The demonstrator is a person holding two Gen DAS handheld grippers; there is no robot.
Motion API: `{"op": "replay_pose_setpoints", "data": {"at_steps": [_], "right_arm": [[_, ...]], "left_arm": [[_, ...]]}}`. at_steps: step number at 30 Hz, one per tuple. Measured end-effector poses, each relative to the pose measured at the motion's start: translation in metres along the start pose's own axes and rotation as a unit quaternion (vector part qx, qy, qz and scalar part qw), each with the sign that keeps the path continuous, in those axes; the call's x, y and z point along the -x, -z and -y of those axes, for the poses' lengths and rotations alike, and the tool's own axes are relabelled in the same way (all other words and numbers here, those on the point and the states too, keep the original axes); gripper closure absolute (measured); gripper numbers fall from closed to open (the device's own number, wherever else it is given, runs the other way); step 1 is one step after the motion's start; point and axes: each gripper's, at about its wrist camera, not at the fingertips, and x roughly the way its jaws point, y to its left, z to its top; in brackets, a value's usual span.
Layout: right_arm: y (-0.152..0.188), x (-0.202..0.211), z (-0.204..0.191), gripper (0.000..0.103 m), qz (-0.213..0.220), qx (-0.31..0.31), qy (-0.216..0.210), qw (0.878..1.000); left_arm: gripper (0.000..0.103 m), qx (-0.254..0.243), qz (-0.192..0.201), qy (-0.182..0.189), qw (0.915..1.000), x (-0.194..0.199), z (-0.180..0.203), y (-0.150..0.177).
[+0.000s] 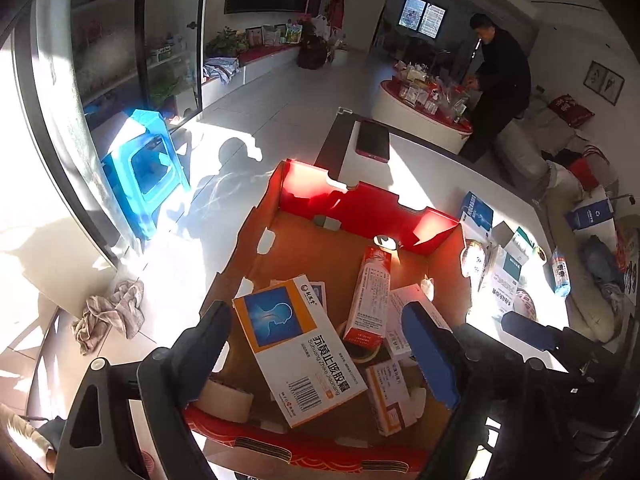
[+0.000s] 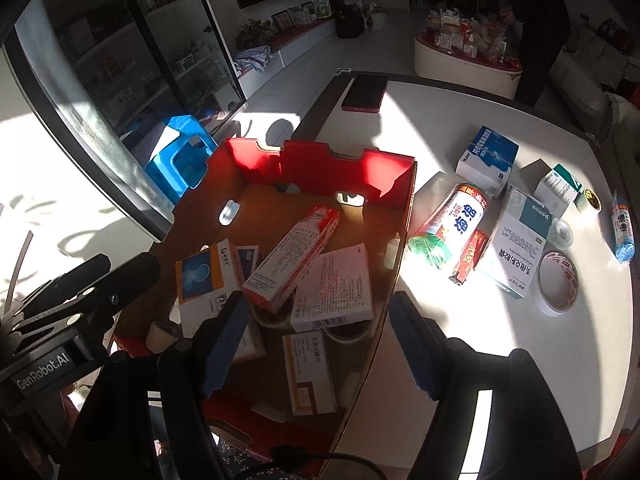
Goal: Organize objects
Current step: 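Lower both boxes into the cardboard box and open both grippers, then withdraw both open tools from the cardboard box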
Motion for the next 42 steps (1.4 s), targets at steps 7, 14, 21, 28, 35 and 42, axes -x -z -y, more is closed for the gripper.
{"op": "replay_pose_setpoints", "data": {"at_steps": [7, 14, 21, 28, 35, 42], "right_arm": [[0.035, 0.036, 0.030, 0.031, 0.051, -0.012, -0.012, 0.999], [0.067, 0.063, 0.063, 0.031, 0.080, -0.030, 0.006, 0.996], [0.086, 0.075, 0.092, 0.031, 0.089, -0.061, 0.005, 0.994], [0.091, 0.082, 0.105, 0.031, 0.098, -0.071, -0.003, 0.993], [0.095, 0.086, 0.113, 0.031, 0.102, -0.078, -0.011, 0.992], [0.096, 0.085, 0.117, 0.031, 0.100, -0.082, -0.017, 0.991]], "left_arm": [[0.012, -0.060, 0.054, -0.030, 0.9963, 0.027, 0.037, 0.030], [0.012, -0.109, 0.091, -0.021, 0.9896, 0.048, 0.078, 0.055], [0.010, -0.144, 0.104, -0.020, 0.9838, 0.056, 0.108, 0.068], [0.010, -0.165, 0.108, -0.028, 0.9799, 0.059, 0.125, 0.079], [0.010, -0.176, 0.117, -0.035, 0.9769, 0.062, 0.135, 0.083], [0.009, -0.183, 0.120, -0.039, 0.9749, 0.062, 0.141, 0.085]]}}
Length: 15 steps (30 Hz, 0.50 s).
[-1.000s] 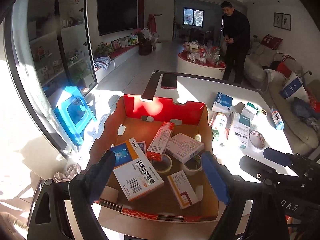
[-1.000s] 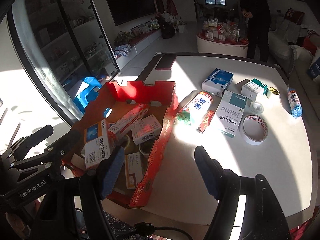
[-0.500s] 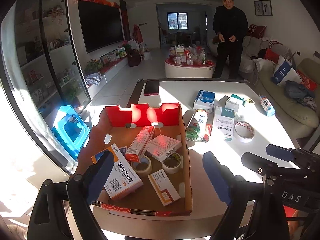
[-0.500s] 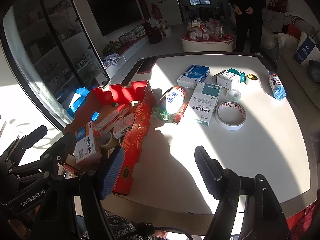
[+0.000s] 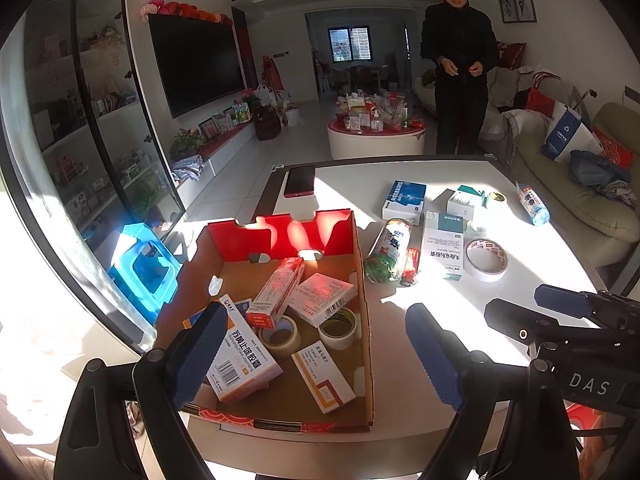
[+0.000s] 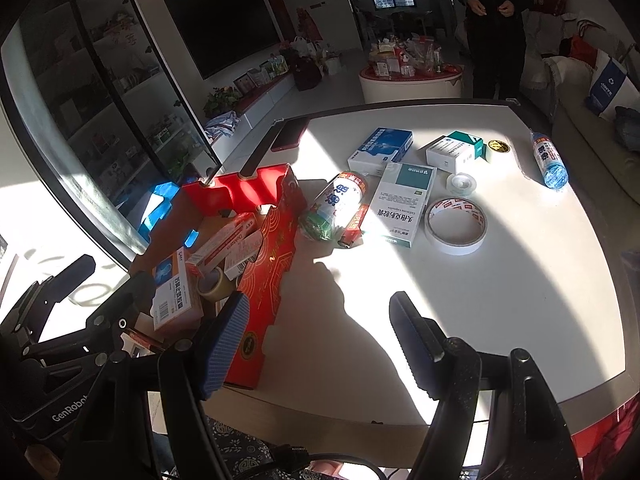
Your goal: Organize objects
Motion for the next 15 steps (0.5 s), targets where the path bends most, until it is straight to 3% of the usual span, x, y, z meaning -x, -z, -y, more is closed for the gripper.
{"op": "replay_pose_setpoints", "data": {"at_steps": [15], "right_arm": [[0.0012, 0.0008, 0.0044, 0.031, 0.002, -0.003, -0.008, 1.000]], "left_arm": [[0.009, -0.009, 0.007, -0.007, 0.9999, -0.0001, 0.0055, 0.0023]]}}
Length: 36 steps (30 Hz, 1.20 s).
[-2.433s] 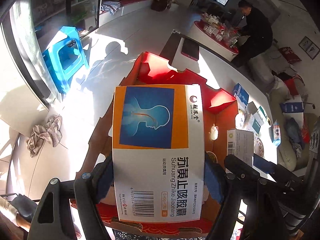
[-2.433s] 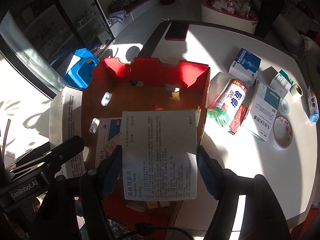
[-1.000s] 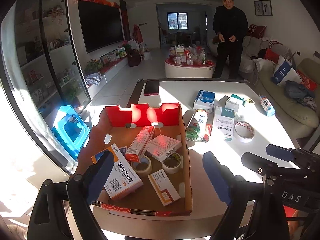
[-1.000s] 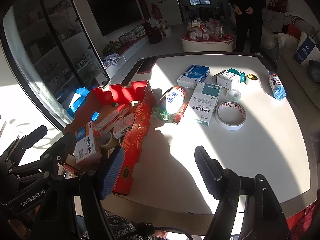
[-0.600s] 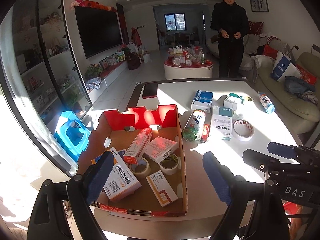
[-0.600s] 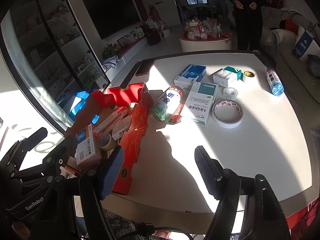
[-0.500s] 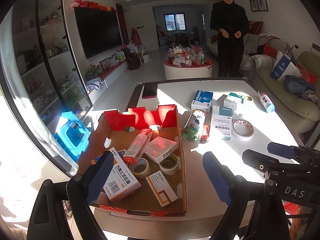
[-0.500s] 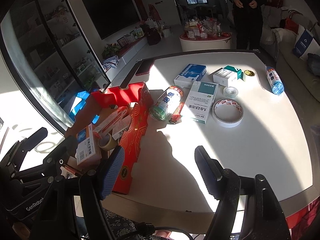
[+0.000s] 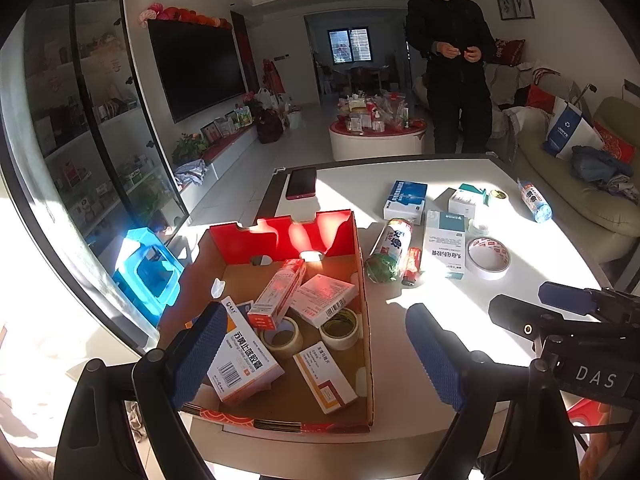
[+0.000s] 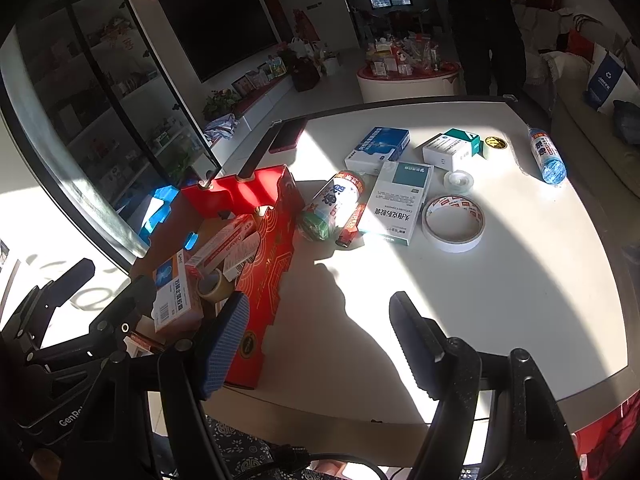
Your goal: Organize objects
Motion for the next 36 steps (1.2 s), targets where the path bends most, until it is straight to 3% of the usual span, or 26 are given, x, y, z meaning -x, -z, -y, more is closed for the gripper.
{"op": "replay_pose_setpoints", "data": {"at_steps": [31, 36], "right_arm": [[-0.003, 0.006, 0.007, 0.031, 0.001, 0.002, -0.006, 1.000], [-0.008, 0.013, 0.031, 0.031, 0.011, -0.024, 0.010, 1.000]], "left_arm": [[0.009, -0.010, -0.014, 0.004, 0.9998, -0.004, 0.003, 0.006], [0.009, 0.040, -0.049, 0.038, 0.9973, -0.015, -0.017, 0.003]]}}
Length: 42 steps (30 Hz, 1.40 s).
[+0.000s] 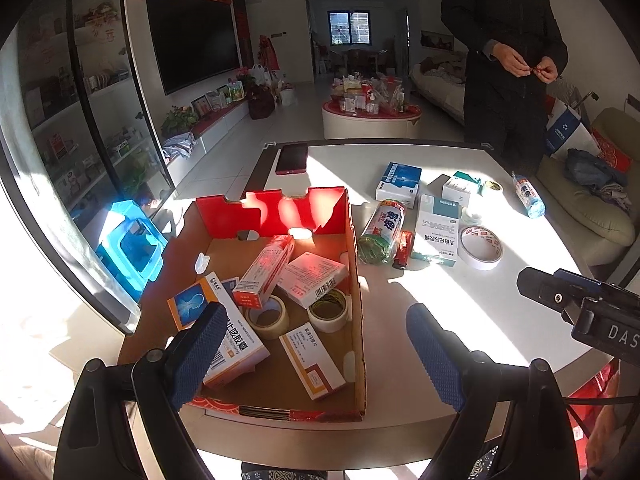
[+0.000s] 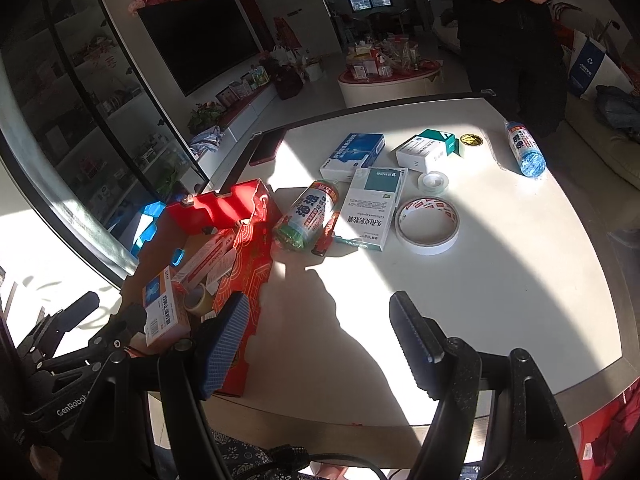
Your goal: Organize objects
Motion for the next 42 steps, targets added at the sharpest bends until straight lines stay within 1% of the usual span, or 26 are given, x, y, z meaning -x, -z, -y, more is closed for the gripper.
{"op": "replay_pose_setpoints", "data": {"at_steps": [3, 6, 8, 11, 14, 15, 18, 20, 22, 26, 31, 34, 42], "right_arm": [[-0.002, 0.003, 0.028, 0.031, 0.003, -0.026, 0.026, 0.999], [0.003, 0.000, 0.062, 0.031, -0.008, -0.062, 0.049, 0.997], [0.007, -0.002, 0.084, 0.031, -0.018, -0.084, 0.065, 0.994], [0.015, -0.005, 0.113, 0.031, -0.031, -0.111, 0.081, 0.990], [0.023, -0.007, 0.137, 0.031, -0.043, -0.130, 0.093, 0.986], [0.025, -0.007, 0.143, 0.031, -0.047, -0.135, 0.095, 0.985], [0.033, -0.009, 0.160, 0.031, -0.055, -0.150, 0.101, 0.982], [0.037, -0.010, 0.170, 0.031, -0.059, -0.157, 0.104, 0.980], [0.040, -0.010, 0.179, 0.031, -0.062, -0.163, 0.108, 0.979], [0.045, -0.008, 0.196, 0.031, -0.065, -0.177, 0.116, 0.975], [0.050, -0.007, 0.201, 0.031, -0.069, -0.182, 0.117, 0.974], [0.054, -0.007, 0.199, 0.031, -0.073, -0.179, 0.114, 0.974], [0.054, -0.009, 0.189, 0.031, -0.078, -0.166, 0.112, 0.977]], "left_arm": [[0.009, 0.044, -0.025, 0.019, 0.9986, -0.008, -0.020, -0.007], [0.009, 0.073, -0.050, 0.040, 0.9953, -0.017, -0.029, -0.013], [0.008, 0.079, -0.063, 0.055, 0.9934, -0.022, -0.025, -0.018], [0.008, 0.061, -0.082, 0.078, 0.9917, -0.030, -0.006, -0.025], [0.008, 0.043, -0.120, 0.125, 0.9840, -0.046, 0.022, -0.031], [0.008, 0.040, -0.136, 0.142, 0.9797, -0.053, 0.030, -0.033], [0.008, 0.037, -0.183, 0.172, 0.9673, -0.076, 0.057, -0.035], [0.008, 0.036, -0.208, 0.173, 0.9619, -0.089, 0.072, -0.034], [0.008, 0.033, -0.221, 0.178, 0.9583, -0.096, 0.085, -0.031], [0.008, 0.022, -0.230, 0.200, 0.9523, -0.095, 0.103, -0.018], [0.008, 0.010, -0.248, 0.212, 0.9452, -0.096, 0.110, 0.001], [0.008, 0.016, -0.258, 0.210, 0.9429, -0.096, 0.104, 0.010], [0.008, 0.034, -0.262, 0.202, 0.9429, -0.098, 0.088, 0.017]]}}
